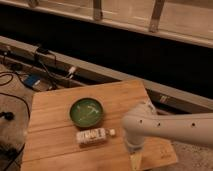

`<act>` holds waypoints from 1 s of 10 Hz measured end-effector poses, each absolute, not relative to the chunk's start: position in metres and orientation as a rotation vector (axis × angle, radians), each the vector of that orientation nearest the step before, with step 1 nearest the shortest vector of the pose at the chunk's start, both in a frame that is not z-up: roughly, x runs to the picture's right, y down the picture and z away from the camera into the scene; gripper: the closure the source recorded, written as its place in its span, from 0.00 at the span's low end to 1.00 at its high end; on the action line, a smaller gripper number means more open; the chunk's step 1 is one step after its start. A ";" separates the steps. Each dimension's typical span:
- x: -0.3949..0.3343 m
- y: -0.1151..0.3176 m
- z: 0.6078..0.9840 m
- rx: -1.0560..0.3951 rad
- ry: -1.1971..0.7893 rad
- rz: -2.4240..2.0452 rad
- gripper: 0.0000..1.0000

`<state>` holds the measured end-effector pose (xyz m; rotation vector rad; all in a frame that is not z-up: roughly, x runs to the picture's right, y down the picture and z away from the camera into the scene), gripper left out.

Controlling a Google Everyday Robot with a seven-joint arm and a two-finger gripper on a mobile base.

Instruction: Place the bottle in the ceramic bowl

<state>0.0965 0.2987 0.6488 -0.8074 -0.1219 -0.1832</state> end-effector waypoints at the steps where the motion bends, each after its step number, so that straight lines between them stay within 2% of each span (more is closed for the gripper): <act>1: 0.084 0.305 0.645 -0.790 -0.146 -0.212 0.20; 6: 0.015 0.278 0.651 -0.584 -0.093 -0.373 0.20; 10: 0.007 0.273 0.652 -0.552 -0.081 -0.392 0.20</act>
